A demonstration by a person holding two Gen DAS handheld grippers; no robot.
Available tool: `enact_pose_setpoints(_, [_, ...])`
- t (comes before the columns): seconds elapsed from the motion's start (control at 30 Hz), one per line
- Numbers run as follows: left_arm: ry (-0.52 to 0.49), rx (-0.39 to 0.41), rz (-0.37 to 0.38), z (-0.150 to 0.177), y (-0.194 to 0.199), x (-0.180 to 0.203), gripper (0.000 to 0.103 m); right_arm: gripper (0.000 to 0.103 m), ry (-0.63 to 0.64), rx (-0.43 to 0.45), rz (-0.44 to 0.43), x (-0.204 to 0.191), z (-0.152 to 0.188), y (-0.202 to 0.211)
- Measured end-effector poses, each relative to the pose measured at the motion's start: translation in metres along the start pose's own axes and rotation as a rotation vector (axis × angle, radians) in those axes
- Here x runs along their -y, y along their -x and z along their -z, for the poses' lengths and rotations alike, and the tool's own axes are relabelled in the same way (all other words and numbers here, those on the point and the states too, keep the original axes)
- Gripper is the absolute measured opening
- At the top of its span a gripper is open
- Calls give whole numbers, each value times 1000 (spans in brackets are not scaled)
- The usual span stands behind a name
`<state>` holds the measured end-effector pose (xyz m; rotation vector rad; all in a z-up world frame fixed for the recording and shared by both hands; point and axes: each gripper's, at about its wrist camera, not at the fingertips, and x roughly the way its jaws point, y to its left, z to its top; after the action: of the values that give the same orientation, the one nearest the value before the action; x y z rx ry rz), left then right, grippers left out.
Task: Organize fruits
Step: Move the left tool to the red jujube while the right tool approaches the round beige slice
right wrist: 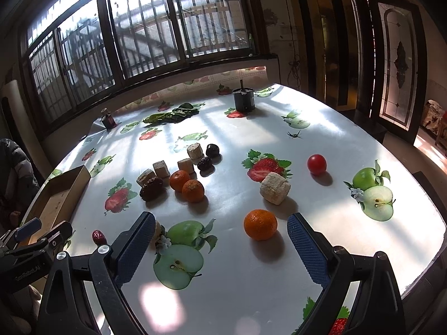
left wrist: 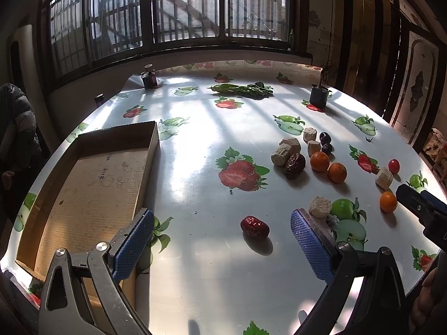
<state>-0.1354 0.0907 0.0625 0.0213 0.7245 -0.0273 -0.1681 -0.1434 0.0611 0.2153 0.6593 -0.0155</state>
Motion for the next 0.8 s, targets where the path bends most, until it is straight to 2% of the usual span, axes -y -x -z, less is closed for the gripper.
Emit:
enact_pose_setpoints(0.1, [-2, -8, 15, 1, -2, 1, 98, 97, -9, -7, -7, 2, 1, -2])
enact_pose_setpoints(0.2, [3, -26, 62, -1, -4, -3, 98, 97, -13, -14, -11, 4, 1, -3])
enact_pose_setpoints(0.37, [104, 0, 63, -17, 6, -46, 98, 97, -8, -18, -3, 12, -8, -1])
enact_pose_setpoints(0.43, [140, -7, 69, -20, 6, -60, 98, 97, -10, -27, -35, 12, -14, -1])
enact_pose_setpoints(0.5, [151, -13, 84, -20, 5, -64, 98, 95, 1, -50, -105, 4, -20, -5])
enact_pose_setpoints(0.53, [146, -17, 100, -19, 3, -62, 97, 88, 20, -83, -134, -4, -21, -11])
enact_pose_setpoints(0.57, [138, -25, 122, -18, 2, -58, 86, 81, 48, -135, -165, -14, -21, -21])
enact_pose_setpoints(0.6, [127, -45, 152, -17, -2, -52, 71, 66, 71, -189, -199, -24, -21, -33])
enact_pose_setpoints(0.67, [90, -91, 198, -15, -12, -39, 59, 50, 98, -277, -240, -39, -18, -57])
enact_pose_setpoints(0.8, [35, -130, 218, -7, -26, -19, 59, 50, 147, -347, -251, -58, -11, -85])
